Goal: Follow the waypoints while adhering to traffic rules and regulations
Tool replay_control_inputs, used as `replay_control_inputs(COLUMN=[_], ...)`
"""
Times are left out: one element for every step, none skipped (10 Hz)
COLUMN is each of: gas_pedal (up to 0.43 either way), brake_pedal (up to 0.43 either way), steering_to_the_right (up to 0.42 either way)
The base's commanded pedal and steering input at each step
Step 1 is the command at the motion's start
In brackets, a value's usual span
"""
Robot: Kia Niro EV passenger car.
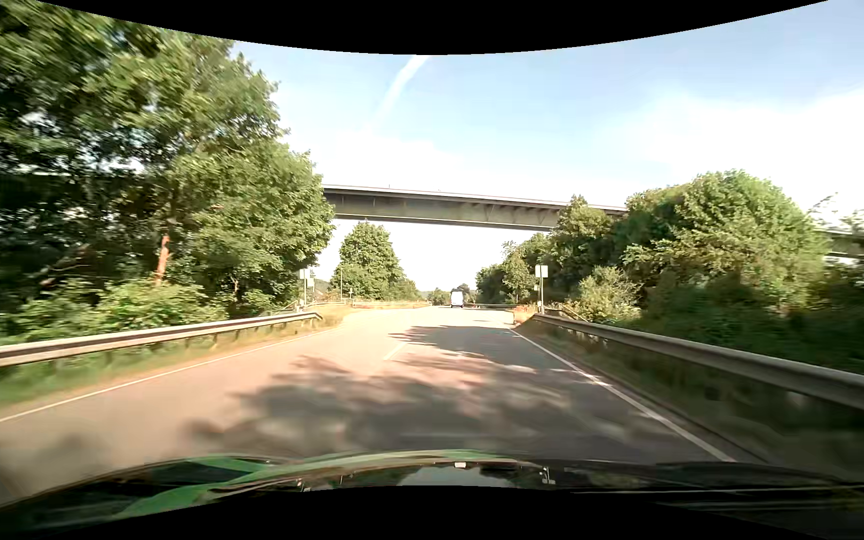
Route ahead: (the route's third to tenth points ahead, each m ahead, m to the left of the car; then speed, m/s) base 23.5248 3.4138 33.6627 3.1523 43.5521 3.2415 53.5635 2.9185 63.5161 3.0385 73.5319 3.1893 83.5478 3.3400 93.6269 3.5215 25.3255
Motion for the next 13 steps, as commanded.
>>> replay_control_inputs(gas_pedal=[0.339, 0.339, 0.339, 0.260, 0.260, 0.260, 0.260, 0.268, 0.287, 0.311, 0.331, 0.331, 0.331], brake_pedal=[0.000, 0.000, 0.000, 0.000, 0.000, 0.000, 0.000, 0.000, 0.000, 0.000, 0.000, 0.000, 0.000], steering_to_the_right=[-0.001, -0.001, -0.001, -0.001, -0.001, -0.001, -0.001, -0.001, -0.001, -0.001, -0.001, -0.001, -0.001])
